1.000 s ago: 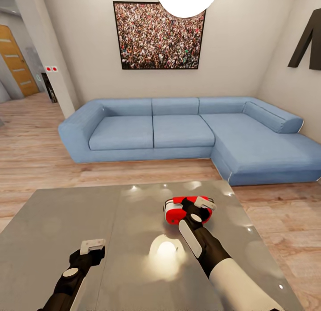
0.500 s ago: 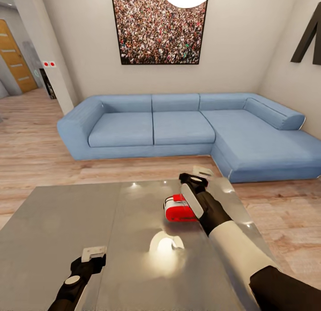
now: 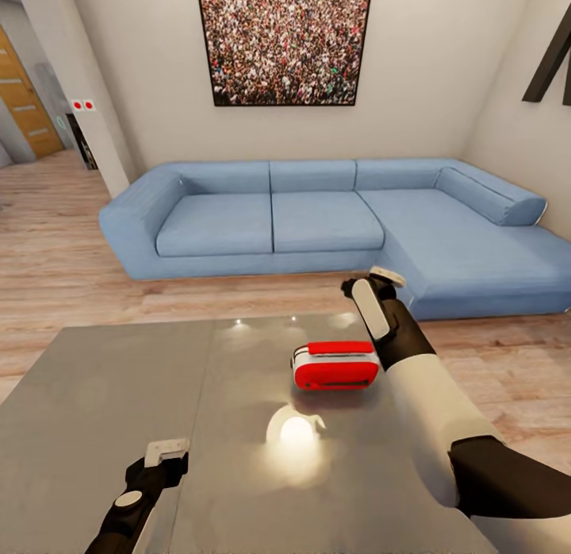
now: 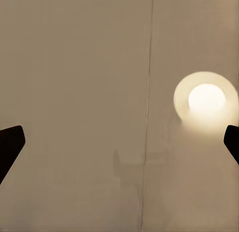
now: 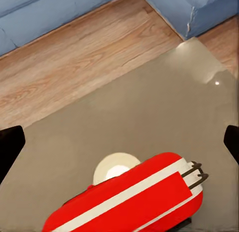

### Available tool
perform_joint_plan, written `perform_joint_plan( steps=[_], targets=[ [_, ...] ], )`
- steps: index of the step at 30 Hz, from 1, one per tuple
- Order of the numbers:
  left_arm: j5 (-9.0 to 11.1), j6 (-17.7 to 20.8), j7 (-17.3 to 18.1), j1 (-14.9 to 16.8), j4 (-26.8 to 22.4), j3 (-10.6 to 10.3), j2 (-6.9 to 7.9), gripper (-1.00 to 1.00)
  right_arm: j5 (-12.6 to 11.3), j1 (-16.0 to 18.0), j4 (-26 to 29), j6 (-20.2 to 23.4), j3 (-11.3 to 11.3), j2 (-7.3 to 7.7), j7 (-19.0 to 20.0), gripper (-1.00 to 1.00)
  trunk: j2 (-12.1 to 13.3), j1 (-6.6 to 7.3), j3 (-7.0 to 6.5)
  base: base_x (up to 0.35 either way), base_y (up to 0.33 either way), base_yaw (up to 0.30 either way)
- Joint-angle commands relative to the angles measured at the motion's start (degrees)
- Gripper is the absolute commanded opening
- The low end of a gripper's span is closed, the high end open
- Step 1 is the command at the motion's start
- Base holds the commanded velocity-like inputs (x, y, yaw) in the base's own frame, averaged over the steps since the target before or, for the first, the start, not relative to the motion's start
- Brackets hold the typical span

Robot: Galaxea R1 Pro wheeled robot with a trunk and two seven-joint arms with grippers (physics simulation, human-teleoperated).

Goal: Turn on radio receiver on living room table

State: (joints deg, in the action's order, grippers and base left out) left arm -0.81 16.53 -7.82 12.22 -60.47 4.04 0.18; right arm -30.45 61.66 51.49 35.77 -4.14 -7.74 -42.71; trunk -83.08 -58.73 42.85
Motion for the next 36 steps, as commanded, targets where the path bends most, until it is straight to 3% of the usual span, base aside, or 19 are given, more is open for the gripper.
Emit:
perform_joint_plan(
  steps=[1,5,9,11,12,17,36],
  targets=[
    [0.0,0.0,0.0,0.0,0.0,0.0,0.00,1.00,0.0,0.0,-0.6,-0.1,0.1,0.00,-0.1,1.00,0.0,0.00,0.09,0.000,0.000,0.000],
    [0.0,0.0,0.0,0.0,0.0,0.0,0.06,1.00,-0.2,0.0,-1.9,-0.2,1.3,0.01,-0.2,1.00,0.0,0.00,0.46,0.000,0.000,0.000],
    [-0.1,0.0,0.0,0.0,0.0,0.0,0.08,1.00,-0.6,0.0,-2.8,0.0,8.1,0.01,-0.1,1.00,0.0,0.00,0.83,0.000,0.000,0.000],
    [-0.1,0.0,0.0,0.0,0.0,0.0,0.09,1.00,-0.7,0.0,-4.6,0.1,12.9,0.01,0.1,1.00,0.0,0.00,1.01,0.000,0.000,0.000],
    [-0.1,0.0,0.0,0.0,0.0,0.0,0.09,1.00,-0.7,0.0,-5.2,0.1,13.7,0.01,0.2,1.00,0.0,0.00,1.10,0.000,0.000,0.000],
    [-0.1,0.0,0.0,0.0,0.0,0.1,0.09,1.00,-0.7,0.0,-6.3,0.1,15.0,-0.02,0.2,1.00,0.0,0.00,1.56,0.000,0.000,0.000],
    [-0.1,0.0,0.0,0.0,0.0,0.1,0.25,1.00,-0.7,0.0,-12.1,-0.4,15.9,0.01,0.5,1.00,0.0,0.00,3.22,0.000,0.000,0.000]
  ],
)
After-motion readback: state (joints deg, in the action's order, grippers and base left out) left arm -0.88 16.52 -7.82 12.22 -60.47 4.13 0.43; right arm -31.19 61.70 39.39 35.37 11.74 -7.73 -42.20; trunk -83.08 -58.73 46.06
